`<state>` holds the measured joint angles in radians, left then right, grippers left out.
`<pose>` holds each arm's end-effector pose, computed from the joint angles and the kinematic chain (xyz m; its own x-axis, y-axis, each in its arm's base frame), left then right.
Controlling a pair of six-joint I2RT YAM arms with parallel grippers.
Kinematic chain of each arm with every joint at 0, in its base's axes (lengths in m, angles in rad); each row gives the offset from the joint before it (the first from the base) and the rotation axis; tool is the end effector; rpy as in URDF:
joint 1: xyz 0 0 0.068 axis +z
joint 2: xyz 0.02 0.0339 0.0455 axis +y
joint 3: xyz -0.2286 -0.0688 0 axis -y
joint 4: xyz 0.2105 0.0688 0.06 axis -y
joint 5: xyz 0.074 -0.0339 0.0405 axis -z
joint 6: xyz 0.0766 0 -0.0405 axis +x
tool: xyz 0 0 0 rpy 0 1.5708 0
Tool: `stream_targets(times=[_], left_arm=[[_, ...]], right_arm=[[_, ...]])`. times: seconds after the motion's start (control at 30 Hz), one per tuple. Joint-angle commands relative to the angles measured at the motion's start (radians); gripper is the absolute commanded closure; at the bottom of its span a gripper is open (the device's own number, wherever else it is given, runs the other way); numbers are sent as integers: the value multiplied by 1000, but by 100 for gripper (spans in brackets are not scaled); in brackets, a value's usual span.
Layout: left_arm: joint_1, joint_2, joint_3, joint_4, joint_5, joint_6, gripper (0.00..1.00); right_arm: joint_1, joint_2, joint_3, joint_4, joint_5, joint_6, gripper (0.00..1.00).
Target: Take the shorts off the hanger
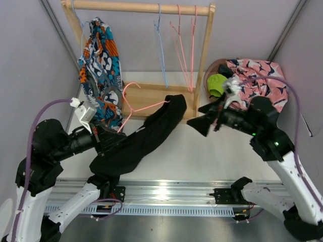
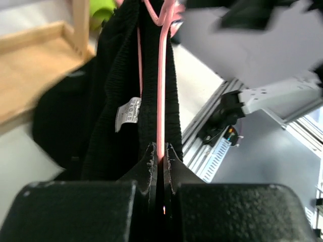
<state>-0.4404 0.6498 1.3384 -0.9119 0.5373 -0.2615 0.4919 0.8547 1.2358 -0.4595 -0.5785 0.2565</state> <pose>0.0726 -0.0776 0.4009 -0.4049 -0.0547 -0.9127 0.7381 0.5696 -0.3616 0.1395 0.1223 0.4091 -0.2890 0.0861 -0.9534 -0.8297 0.4742 0.2943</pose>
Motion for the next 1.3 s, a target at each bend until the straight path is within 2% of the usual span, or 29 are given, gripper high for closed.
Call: stream_targets(times=[0.0, 0.07, 0.37, 0.63, 0.73, 0.77, 0.83, 0.87, 1.07, 1.13, 1.27], left_arm=[[-33, 25, 148, 120, 73, -31, 100], [-50, 37, 174, 110, 58, -31, 100], [-92, 54, 212, 108, 90, -39, 100], [-96, 42, 159, 117, 130, -38, 100], [-96, 40, 145, 130, 150, -41, 100], [-96, 40, 143, 131, 153, -41, 100], [-98, 42, 140, 130, 152, -38, 100], [-96, 40, 142, 125, 145, -32, 100], [-104, 36, 140, 94, 81, -6, 100], [-112, 37, 140, 64, 43, 10, 100], [-116, 31, 151, 31, -36, 39, 100]], right_arm=[[216, 76, 57, -105, 509, -161, 1], [240, 72, 27, -68, 609, -165, 0], [231, 8, -82, -5, 719, -163, 1], [229, -32, -136, 77, 704, -164, 1], [229, -31, -179, 143, 598, -152, 2], [229, -28, -191, 165, 554, -149, 29], [231, -8, -211, 223, 469, -140, 64], [232, 1, -219, 235, 464, -125, 100], [232, -49, -277, 279, 563, -106, 100], [218, -88, -288, 253, 658, -111, 100], [156, -201, -289, 170, 738, -132, 100]])
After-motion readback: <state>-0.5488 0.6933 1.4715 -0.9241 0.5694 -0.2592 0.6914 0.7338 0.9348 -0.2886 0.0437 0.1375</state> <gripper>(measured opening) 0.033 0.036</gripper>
